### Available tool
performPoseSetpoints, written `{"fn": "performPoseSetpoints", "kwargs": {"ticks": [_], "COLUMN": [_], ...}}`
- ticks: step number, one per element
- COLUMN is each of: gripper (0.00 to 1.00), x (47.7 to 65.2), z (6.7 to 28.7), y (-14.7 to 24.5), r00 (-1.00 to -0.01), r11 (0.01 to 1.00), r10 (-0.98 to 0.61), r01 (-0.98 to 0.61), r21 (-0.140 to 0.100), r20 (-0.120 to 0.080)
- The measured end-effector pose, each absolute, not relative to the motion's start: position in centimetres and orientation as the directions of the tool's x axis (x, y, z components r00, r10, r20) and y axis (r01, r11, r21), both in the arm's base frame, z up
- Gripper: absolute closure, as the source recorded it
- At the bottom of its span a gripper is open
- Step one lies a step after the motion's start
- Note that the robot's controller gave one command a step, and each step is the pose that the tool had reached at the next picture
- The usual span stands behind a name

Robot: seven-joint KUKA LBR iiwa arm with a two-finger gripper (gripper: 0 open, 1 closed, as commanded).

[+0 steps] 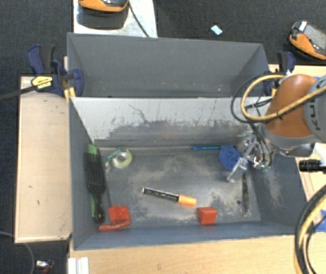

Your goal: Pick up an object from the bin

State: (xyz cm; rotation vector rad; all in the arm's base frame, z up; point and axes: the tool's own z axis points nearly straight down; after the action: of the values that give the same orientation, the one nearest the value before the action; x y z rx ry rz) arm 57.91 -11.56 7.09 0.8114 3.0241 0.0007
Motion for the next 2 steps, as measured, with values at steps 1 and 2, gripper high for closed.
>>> {"fn": "performPoseSetpoints", "kwargs": {"ticks": [1,2], "gripper": [1.00,1.00], "x": [57.64,57.63], "z": [7.07,7.08], "y": [-9.99,-9.93], "r00": [-0.784,-0.782], "r11": [0.784,0.782], "r10": [0.621,0.623], "r01": [0.621,0.623], "r21": [0.007,0.007], "r20": [-0.013,-0.013]}}
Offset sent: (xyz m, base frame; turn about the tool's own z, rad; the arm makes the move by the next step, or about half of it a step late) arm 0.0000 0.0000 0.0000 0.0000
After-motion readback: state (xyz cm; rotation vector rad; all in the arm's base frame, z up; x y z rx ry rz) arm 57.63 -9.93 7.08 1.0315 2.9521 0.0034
